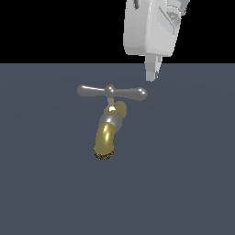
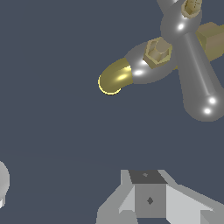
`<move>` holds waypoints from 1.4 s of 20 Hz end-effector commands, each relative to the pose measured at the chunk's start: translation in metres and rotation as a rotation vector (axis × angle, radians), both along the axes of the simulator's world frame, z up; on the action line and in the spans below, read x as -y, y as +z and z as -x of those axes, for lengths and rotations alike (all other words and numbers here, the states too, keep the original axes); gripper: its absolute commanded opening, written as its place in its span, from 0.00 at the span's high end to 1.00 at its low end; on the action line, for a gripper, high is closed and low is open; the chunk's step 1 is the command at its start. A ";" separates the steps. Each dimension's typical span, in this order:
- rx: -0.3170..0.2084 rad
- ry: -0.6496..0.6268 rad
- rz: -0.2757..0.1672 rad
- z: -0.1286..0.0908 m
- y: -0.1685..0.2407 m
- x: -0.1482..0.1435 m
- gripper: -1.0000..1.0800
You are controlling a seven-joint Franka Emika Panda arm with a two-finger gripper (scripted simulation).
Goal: Turn on the faucet by rotating a designated handle.
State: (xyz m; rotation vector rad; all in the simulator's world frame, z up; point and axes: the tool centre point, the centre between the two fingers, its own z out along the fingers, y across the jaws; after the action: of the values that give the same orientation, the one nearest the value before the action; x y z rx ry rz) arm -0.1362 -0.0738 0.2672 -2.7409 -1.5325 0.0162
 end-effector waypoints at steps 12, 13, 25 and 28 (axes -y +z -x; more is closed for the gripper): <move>0.007 0.261 -0.001 -0.041 -0.054 -0.003 1.00; 0.008 0.273 -0.002 -0.043 -0.057 -0.004 1.00; 0.009 0.341 -0.005 -0.054 -0.070 -0.008 1.00; 0.009 0.341 -0.005 -0.054 -0.070 -0.008 1.00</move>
State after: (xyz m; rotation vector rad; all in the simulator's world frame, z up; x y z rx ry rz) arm -0.0823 -0.0656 0.1970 -2.4428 -1.9760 0.0005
